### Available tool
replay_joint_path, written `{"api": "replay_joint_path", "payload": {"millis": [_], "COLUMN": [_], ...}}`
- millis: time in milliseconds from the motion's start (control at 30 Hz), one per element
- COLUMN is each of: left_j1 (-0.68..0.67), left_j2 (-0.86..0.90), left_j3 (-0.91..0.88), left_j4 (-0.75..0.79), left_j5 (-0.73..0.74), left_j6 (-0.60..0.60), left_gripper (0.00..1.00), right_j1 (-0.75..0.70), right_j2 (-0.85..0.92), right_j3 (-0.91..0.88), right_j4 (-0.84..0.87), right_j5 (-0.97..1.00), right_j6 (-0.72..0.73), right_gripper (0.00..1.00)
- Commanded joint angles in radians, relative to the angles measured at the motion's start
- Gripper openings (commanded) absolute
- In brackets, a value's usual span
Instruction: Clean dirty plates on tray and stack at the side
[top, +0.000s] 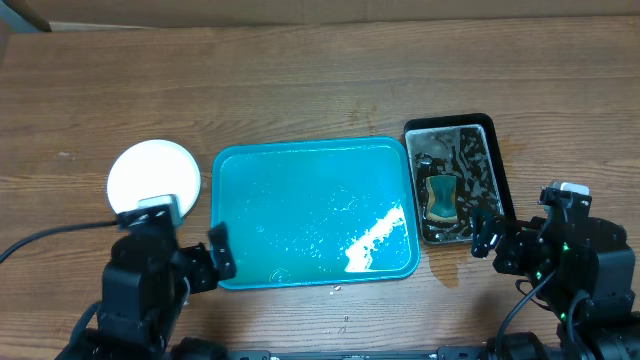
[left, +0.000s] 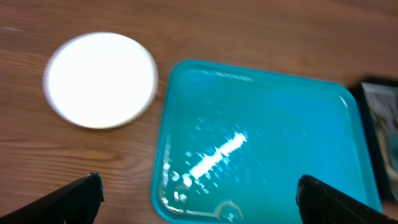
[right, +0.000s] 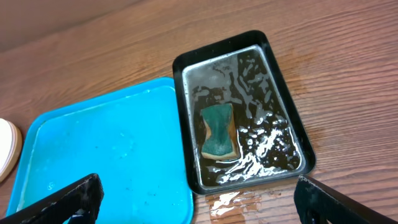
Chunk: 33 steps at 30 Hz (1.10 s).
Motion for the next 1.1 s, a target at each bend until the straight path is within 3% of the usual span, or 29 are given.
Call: {"api": "replay_joint_path", "payload": {"millis": [0, 767, 1067], "left_j1": [-0.004, -0.004, -0.004], "left_j2": [-0.006, -0.005, -0.005], "left_j3": [-0.016, -0.016, -0.016], "left_j4": [0.003, -0.01, -0.01], "left_j5": [-0.143, -0.142, -0.142], "left_j6": [-0.074, -0.074, -0.074], "left_gripper": [1.0, 1.0, 1.0], "right_j1": [0.002, 0.002, -0.019], "right_j2": [0.002, 0.0, -0.093], "right_j3": [-0.006, -0.006, -0.031], "right_j4": [0.0, -0.001, 0.027], "right_j5": [0.01, 0.01, 0.07], "right_j6": [0.0, 0.0, -0.033], "right_gripper": [1.0, 1.0, 1.0]}}
